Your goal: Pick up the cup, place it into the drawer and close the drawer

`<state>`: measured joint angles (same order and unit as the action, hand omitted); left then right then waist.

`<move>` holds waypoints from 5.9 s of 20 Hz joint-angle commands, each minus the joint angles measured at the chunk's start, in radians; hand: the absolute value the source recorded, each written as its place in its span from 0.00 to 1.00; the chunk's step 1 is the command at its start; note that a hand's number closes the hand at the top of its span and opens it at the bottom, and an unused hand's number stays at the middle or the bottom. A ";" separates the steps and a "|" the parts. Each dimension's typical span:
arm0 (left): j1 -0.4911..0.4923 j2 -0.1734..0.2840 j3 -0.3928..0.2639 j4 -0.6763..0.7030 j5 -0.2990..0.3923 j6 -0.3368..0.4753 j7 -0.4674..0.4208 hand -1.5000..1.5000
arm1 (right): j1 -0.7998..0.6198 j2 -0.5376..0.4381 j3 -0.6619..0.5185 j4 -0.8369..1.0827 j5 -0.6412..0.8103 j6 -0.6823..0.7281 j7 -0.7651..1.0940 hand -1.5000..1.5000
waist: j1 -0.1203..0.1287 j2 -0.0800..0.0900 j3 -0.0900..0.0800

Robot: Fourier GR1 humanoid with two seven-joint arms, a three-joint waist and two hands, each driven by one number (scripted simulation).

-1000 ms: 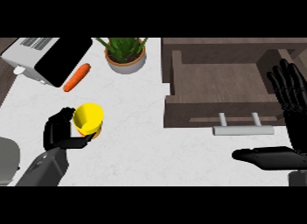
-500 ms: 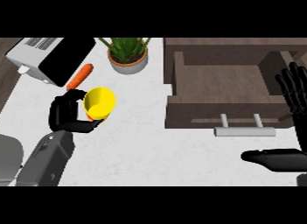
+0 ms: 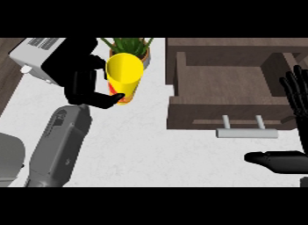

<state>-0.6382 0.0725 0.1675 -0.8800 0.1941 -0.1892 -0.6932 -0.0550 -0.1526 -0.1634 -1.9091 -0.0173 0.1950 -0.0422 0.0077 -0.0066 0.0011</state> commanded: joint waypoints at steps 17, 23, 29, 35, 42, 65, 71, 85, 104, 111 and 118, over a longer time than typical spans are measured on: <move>-0.470 -0.072 -0.249 0.054 0.063 0.414 0.402 1.00 | 0.004 -0.019 -0.025 -0.019 -0.040 0.030 0.026 0.00 | -0.035 0.009 -0.001; -0.555 -0.072 -0.338 0.216 0.164 0.485 0.407 1.00 | -0.050 0.010 0.023 -0.048 -0.001 -0.012 0.067 0.00 | -0.048 0.013 -0.001; -0.631 -0.072 -0.408 0.351 0.247 0.533 0.345 1.00 | 0.018 -0.024 -0.027 -0.022 -0.055 0.059 -0.013 0.00 | -0.069 0.017 0.000; -0.621 -0.072 -0.533 0.404 0.328 0.548 0.331 1.00 | -0.059 -0.025 -0.026 0.029 -0.041 0.036 0.000 0.00 | -0.062 0.017 0.000; -0.642 -0.072 -0.692 0.461 0.338 0.573 0.384 0.00 | -0.089 -0.048 -0.036 0.044 -0.057 0.055 0.014 0.00 | -0.082 0.023 0.000; -0.646 -0.072 -0.744 0.376 0.485 0.692 0.278 0.00 | -0.025 -0.115 -0.018 -0.055 -0.202 0.231 0.040 1.00 | -0.047 0.015 -0.001; -0.618 -0.007 -0.686 0.248 0.489 0.689 0.365 0.00 | 0.065 -0.192 0.016 -0.172 -0.119 0.291 0.102 1.00 | -0.012 -0.001 -0.002; -0.315 0.276 -0.618 -0.201 0.484 0.665 0.518 0.00 | -0.034 -0.114 0.179 0.028 0.385 0.091 0.003 1.00 | 0.034 -0.002 -0.001; 0.100 0.480 -0.470 -0.471 0.519 0.458 0.456 0.00 | -0.447 -0.052 0.351 0.916 0.930 -0.259 -0.219 1.00 | 0.029 0.013 0.000; 0.235 0.535 -0.408 -0.499 0.534 0.341 0.405 0.00 | -0.672 -0.059 0.236 1.293 0.901 -0.304 -0.339 1.00 | 0.045 0.020 0.000; 0.247 0.491 -0.412 -0.467 0.502 0.321 0.366 0.00 | -0.863 -0.086 0.164 1.558 0.892 -0.303 -0.370 1.00 | 0.061 0.036 0.000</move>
<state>-0.4248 0.5731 -0.2535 -1.3843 0.7022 0.1822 -0.2802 -0.8256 -0.2153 0.0450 -0.4967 0.8763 -0.0969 -0.4162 0.0627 0.0134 -0.0002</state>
